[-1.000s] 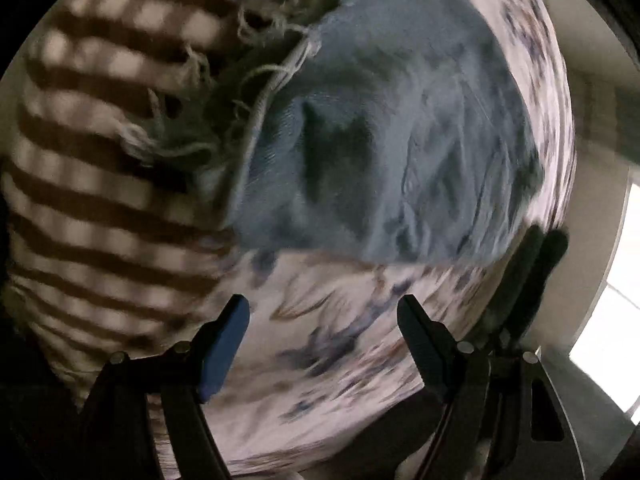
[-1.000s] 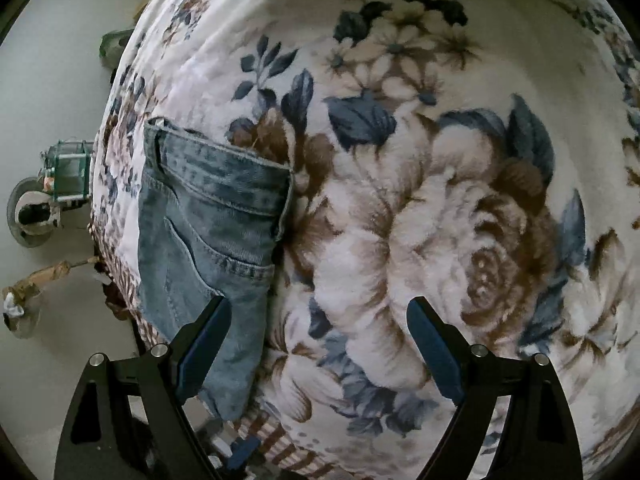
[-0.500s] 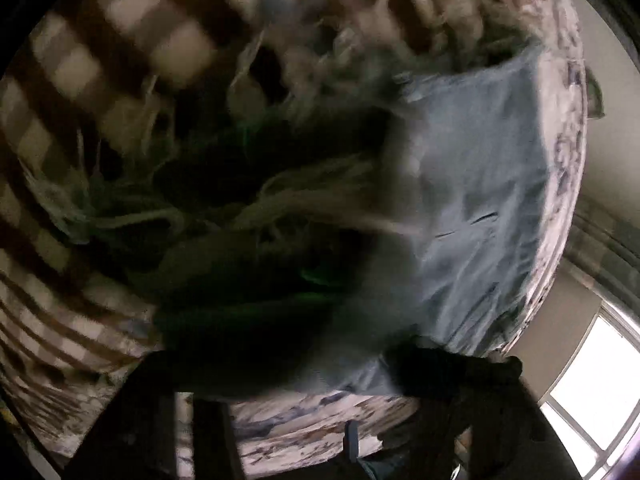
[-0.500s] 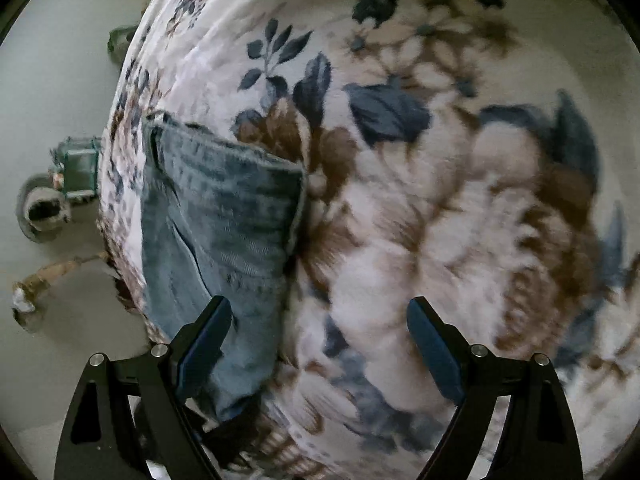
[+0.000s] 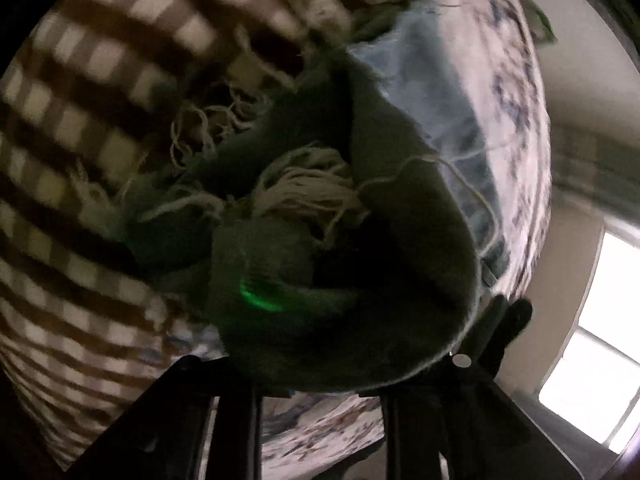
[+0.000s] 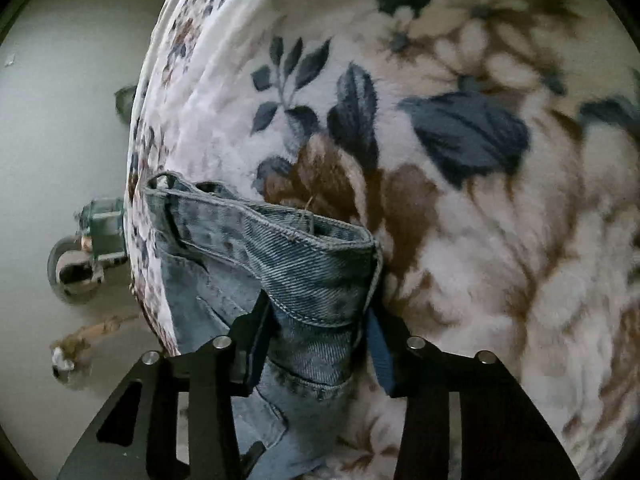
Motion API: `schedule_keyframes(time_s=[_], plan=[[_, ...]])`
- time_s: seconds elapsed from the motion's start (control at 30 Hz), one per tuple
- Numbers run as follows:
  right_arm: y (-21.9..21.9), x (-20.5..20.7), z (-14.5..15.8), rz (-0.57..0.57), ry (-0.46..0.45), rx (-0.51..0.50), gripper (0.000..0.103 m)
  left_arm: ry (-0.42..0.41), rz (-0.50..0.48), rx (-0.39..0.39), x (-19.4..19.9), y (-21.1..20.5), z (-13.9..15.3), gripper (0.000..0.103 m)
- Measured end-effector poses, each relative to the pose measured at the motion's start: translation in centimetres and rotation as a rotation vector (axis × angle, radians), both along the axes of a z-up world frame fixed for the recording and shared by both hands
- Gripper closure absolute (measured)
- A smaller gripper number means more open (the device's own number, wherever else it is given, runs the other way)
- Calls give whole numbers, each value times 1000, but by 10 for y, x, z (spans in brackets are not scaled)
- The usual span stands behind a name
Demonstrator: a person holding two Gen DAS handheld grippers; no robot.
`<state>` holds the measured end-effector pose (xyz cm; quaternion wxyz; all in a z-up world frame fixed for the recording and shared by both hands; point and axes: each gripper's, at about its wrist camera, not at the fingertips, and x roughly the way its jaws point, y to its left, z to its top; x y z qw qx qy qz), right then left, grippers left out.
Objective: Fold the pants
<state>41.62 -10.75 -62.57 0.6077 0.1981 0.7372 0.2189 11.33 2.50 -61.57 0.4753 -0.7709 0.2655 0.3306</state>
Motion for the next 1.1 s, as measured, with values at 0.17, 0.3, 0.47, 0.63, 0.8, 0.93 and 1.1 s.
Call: schedule_keyframes(time_s=[0.17,0.3,0.47,0.63,0.8,0.93,1.1], plan=[[-20,-31,32,-66,-8,18,62,-26,-245,129,-4,22,29,88],[-58,-71,39,-101,31,6,63,-34,-442,191,-14,25,38,88],[-88,-119,15,-94,76,55,61,-23,-447,183,-35,30,5,84],[-93,-116,-10,-142,65,203,38,-100,-325,156,-48,22,-26,74],[-79,-114,-22,-99,81,270,26,-206,-165,121,-62,16,-47,50],[-57,-113,-33,-95,108,296,26,-215,-85,92,-59,18,-60,49],[-46,-114,-53,-174,117,324,23,-206,-38,93,-45,26,-60,49]])
